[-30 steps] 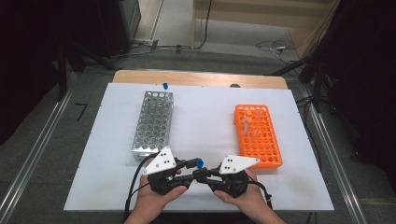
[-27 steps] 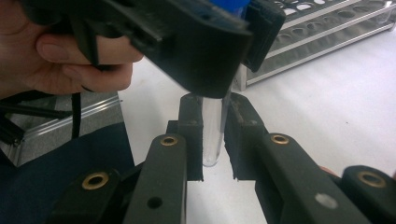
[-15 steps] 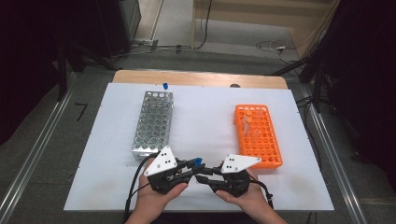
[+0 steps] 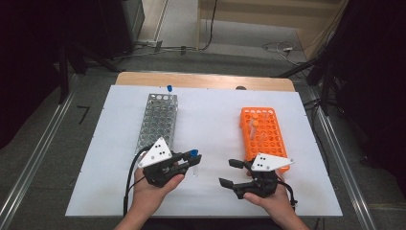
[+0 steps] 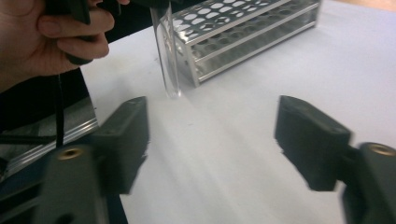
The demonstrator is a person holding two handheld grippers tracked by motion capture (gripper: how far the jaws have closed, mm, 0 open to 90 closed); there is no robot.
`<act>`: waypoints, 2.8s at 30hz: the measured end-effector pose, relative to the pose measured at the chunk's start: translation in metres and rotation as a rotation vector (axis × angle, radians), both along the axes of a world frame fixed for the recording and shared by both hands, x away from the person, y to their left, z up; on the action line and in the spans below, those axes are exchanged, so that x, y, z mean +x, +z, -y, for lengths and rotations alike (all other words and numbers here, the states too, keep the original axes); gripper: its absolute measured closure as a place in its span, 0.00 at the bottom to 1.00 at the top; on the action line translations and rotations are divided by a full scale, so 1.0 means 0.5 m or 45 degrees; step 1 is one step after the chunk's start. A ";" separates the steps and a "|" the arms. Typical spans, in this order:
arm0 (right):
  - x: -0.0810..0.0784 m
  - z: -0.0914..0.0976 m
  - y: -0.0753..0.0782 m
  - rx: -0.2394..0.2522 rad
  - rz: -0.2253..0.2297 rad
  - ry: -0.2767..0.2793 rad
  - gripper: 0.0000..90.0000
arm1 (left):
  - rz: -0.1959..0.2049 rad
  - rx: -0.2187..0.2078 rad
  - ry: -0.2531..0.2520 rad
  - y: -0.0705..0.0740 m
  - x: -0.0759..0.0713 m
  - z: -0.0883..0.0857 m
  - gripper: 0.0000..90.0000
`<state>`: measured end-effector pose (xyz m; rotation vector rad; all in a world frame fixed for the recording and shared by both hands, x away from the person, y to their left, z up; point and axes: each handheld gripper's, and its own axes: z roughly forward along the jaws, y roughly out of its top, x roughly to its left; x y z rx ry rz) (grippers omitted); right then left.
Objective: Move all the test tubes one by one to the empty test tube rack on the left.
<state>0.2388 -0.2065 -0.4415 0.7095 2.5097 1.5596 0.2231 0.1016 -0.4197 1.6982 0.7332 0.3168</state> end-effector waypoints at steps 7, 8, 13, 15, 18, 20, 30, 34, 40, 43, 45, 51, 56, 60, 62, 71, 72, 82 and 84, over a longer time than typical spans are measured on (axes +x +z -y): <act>0.001 0.049 0.008 0.041 0.006 -0.053 0.00 | 0.021 0.005 0.062 0.021 0.032 -0.022 0.85; 0.002 0.057 0.008 0.047 0.002 -0.067 0.00 | 0.025 0.004 0.072 0.023 0.038 -0.025 0.85; -0.002 0.099 0.002 0.039 0.014 -0.144 0.00 | 0.036 -0.001 0.119 0.032 0.067 -0.040 0.85; -0.005 0.116 -0.002 0.037 0.014 -0.172 0.00 | 0.037 -0.008 0.138 0.035 0.080 -0.047 0.85; -0.007 0.140 -0.007 0.025 0.024 -0.201 0.00 | 0.034 -0.020 0.173 0.037 0.100 -0.059 0.85; -0.007 0.154 -0.010 0.020 0.029 -0.216 0.00 | 0.035 -0.012 0.196 0.039 0.113 -0.068 0.85; 0.022 0.210 -0.029 0.035 0.011 -0.295 0.00 | 0.051 -0.006 0.306 0.050 0.181 -0.105 0.85; 0.029 0.222 -0.033 0.040 0.007 -0.320 0.00 | 0.054 -0.017 0.345 0.052 0.211 -0.113 0.85; 0.031 0.227 -0.034 0.047 0.007 -0.333 0.00 | 0.054 -0.023 0.409 0.051 0.257 -0.120 0.85; 0.032 0.228 -0.034 0.048 0.006 -0.342 0.00 | 0.059 -0.032 0.447 0.053 0.279 -0.124 0.85; 0.032 0.229 -0.035 0.045 0.010 -0.350 0.00 | 0.067 -0.030 0.475 0.053 0.293 -0.126 0.85; 0.034 0.230 -0.037 0.043 0.005 -0.354 0.00 | 0.081 -0.041 0.562 0.049 0.330 -0.133 0.85; 0.034 0.229 -0.039 0.043 0.003 -0.349 0.00 | 0.072 -0.058 0.603 0.045 0.354 -0.135 0.85; 0.035 0.232 -0.039 0.051 0.001 -0.350 0.00 | 0.061 -0.052 0.633 0.033 0.369 -0.133 0.85; 0.035 0.233 -0.039 0.052 0.001 -0.352 0.00 | 0.055 -0.026 0.643 0.026 0.375 -0.130 0.85; 0.037 0.236 -0.040 0.056 -0.001 -0.358 0.00 | 0.048 0.040 0.677 0.009 0.387 -0.118 0.85; 0.037 0.236 -0.041 0.057 -0.002 -0.358 0.00 | 0.048 0.057 0.684 0.007 0.387 -0.117 0.85; 0.039 0.238 -0.042 0.057 -0.003 -0.365 0.00 | 0.022 0.154 0.686 -0.007 0.390 -0.097 0.85; 0.039 0.239 -0.043 0.058 -0.003 -0.366 0.00 | 0.015 0.178 0.692 -0.009 0.391 -0.093 0.85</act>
